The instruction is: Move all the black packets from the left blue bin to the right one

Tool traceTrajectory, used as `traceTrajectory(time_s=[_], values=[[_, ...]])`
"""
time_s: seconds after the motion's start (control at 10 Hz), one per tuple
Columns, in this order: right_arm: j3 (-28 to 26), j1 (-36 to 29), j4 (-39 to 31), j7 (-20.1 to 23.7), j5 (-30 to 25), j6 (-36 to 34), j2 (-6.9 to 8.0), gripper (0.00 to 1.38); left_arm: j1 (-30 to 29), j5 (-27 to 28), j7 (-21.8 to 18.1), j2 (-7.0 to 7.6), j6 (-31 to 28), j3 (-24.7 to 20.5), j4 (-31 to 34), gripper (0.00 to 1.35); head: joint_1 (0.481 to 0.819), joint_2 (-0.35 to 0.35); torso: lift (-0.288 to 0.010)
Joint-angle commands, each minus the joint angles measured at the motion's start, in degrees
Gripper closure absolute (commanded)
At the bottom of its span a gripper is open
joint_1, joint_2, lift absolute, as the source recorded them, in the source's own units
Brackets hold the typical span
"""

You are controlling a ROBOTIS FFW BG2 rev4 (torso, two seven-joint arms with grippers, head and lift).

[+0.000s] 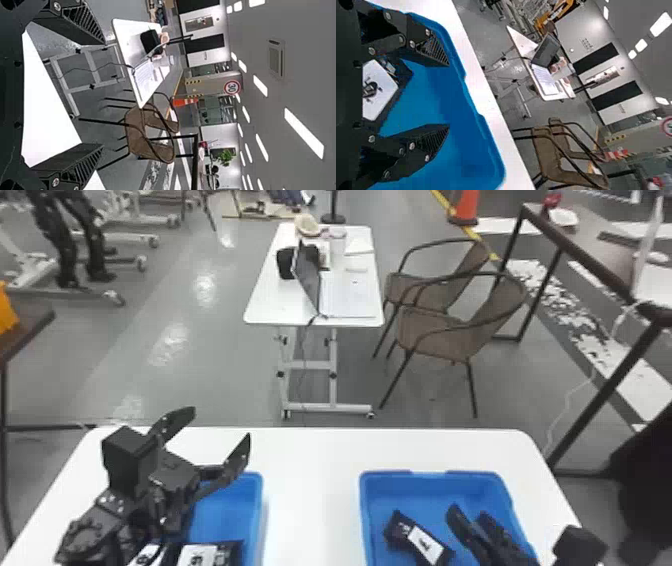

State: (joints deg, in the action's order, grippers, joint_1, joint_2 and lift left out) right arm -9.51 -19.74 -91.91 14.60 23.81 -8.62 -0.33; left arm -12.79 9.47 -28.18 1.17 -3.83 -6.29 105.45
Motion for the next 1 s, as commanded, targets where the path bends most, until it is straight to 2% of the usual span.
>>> traceTrajectory(time_s=[0.0, 0.2, 0.3, 0.5, 0.7, 0.9], values=[[-2.45, -2.58, -4.6, -0.01, -4.12, 5.46, 0.38, 0.14, -1.27, 0.46, 0.14, 0.32, 0.31, -1.1, 0.11, 0.12, 0.695, -0.065, 0.0], [-2.62, -4.16, -8.29, 0.43, -1.92, 7.04, 0.38, 0.15, -3.12, 0.9, 0.06, 0.85, -3.82, -2.59, 0.11, 0.12, 0.695, -0.094, 0.0], [-2.62, -4.16, -9.17, 1.22, -0.6, 6.6, 0.38, 0.15, -3.12, 1.87, 0.23, 1.99, -5.75, -3.03, -0.16, 0.12, 0.695, -0.088, 0.0], [-2.54, -3.99, -9.87, 2.18, 0.89, 5.46, 0.38, 0.15, -1.01, 3.36, 0.67, 3.48, -9.79, -3.91, -4.02, 0.13, 0.695, -0.049, 0.0], [-2.54, -3.64, -9.61, 3.33, 1.24, 4.14, 0.38, 0.15, 3.04, 6.0, 0.58, 4.98, -15.77, -2.68, -9.3, 0.13, 0.695, -0.016, 0.0], [-2.45, -3.2, -9.08, 4.38, 2.21, 2.73, 0.38, 0.15, 5.23, 8.11, 0.67, 4.89, -16.04, -2.77, -13.51, 0.13, 0.695, 0.012, 0.0]])
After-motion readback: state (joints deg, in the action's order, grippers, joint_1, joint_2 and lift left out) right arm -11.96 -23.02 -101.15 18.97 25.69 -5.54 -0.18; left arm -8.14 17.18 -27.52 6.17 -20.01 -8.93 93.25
